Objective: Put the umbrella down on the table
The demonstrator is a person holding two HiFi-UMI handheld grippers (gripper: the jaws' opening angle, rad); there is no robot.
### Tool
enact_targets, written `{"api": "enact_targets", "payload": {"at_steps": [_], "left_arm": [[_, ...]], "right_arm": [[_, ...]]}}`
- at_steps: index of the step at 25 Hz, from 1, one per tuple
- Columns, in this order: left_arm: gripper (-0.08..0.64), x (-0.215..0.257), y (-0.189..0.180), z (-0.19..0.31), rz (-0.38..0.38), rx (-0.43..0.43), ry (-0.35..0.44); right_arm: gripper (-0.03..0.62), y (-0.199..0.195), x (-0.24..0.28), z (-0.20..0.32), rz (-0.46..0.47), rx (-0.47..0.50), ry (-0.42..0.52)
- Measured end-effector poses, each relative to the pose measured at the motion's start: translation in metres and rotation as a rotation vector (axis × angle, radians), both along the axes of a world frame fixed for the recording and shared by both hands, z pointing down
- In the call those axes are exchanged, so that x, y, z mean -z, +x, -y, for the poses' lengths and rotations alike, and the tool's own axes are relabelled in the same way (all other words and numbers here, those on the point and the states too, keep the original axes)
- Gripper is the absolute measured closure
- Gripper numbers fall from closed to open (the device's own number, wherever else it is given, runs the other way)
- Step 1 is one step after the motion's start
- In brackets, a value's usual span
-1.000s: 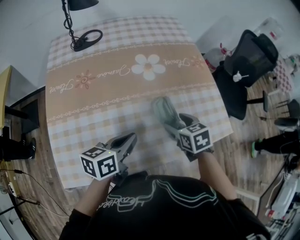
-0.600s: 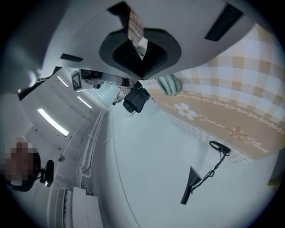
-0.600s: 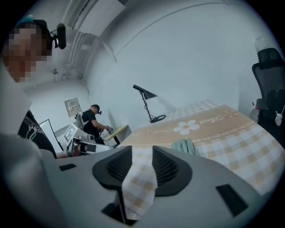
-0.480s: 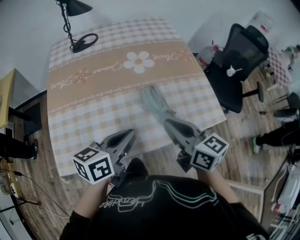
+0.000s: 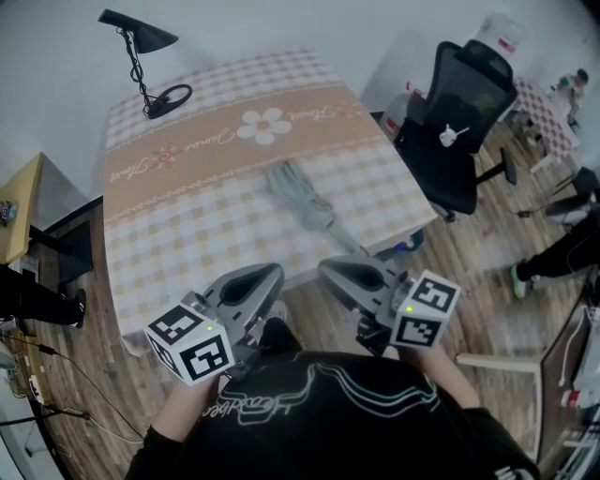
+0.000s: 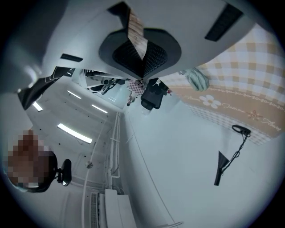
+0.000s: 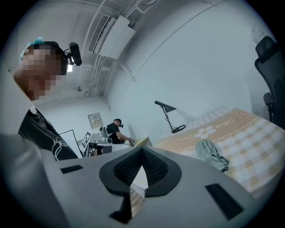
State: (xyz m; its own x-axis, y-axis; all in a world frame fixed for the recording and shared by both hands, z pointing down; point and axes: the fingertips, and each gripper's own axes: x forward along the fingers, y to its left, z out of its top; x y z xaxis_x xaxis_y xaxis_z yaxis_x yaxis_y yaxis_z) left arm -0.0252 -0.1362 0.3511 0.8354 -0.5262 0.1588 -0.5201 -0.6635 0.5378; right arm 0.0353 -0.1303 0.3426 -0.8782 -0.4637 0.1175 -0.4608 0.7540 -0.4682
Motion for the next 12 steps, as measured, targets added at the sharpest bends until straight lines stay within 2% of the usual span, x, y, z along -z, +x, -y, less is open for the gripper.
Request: {"api": "enact_targets", "payload": {"at_steps": [7,12], "left_arm": [[0.563,0.011,0.062,-0.026,0.047,-0.006,0.046],[0.563,0.021,0.049,-0.047,0.058,-0.021,0.07]], "right_arm": [[0.58,0.055,0.008,-0.032,-0.019,0.043,0.078],[0.581,0.042,0.021,-0.054,-0.02,0.034,0.103]]}}
